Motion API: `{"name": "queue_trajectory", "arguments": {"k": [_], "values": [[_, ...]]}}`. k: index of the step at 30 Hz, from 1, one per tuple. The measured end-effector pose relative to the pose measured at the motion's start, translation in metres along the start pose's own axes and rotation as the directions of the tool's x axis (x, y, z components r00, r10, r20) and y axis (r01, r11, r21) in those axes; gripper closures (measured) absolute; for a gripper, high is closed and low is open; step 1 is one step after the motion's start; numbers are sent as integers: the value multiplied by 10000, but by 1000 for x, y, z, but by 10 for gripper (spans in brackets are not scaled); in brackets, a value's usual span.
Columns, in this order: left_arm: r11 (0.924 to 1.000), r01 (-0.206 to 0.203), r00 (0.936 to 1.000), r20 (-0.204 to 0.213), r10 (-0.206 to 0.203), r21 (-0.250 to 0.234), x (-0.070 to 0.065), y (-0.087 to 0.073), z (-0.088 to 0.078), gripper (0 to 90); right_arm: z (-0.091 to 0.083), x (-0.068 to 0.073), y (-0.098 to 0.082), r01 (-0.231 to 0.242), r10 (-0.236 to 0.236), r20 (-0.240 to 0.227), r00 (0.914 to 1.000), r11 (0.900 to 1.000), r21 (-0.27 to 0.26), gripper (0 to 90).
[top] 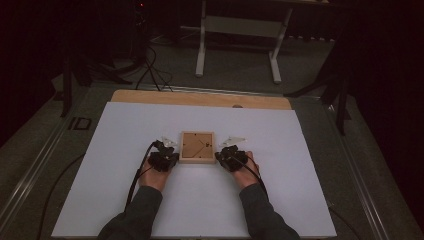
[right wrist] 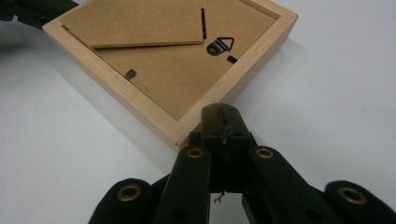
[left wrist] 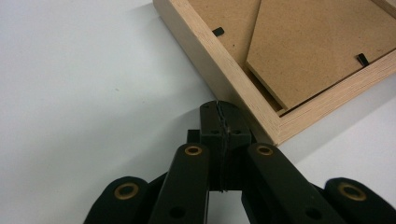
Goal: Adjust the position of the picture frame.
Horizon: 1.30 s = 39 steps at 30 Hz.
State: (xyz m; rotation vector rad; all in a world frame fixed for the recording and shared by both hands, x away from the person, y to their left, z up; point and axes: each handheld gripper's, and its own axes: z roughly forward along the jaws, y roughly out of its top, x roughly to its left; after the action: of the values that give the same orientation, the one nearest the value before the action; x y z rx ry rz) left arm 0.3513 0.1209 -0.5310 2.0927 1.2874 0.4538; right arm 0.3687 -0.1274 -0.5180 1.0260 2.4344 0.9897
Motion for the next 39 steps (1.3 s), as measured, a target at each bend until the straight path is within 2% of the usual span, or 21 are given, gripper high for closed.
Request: {"name": "queue_trajectory", "arguments": {"k": [22, 39], "values": [[9988, 475, 9982, -360, -478, -110, -2, -1, 0, 899, 4, 0, 3, -245, 244, -94, 9997, 9995, -190, 899], [9977, 663, 9977, -140, -665, -132, -1, 0, 2, 898, 4, -2, 4, -589, 592, 115, 9982, 9981, -191, 899]]}}
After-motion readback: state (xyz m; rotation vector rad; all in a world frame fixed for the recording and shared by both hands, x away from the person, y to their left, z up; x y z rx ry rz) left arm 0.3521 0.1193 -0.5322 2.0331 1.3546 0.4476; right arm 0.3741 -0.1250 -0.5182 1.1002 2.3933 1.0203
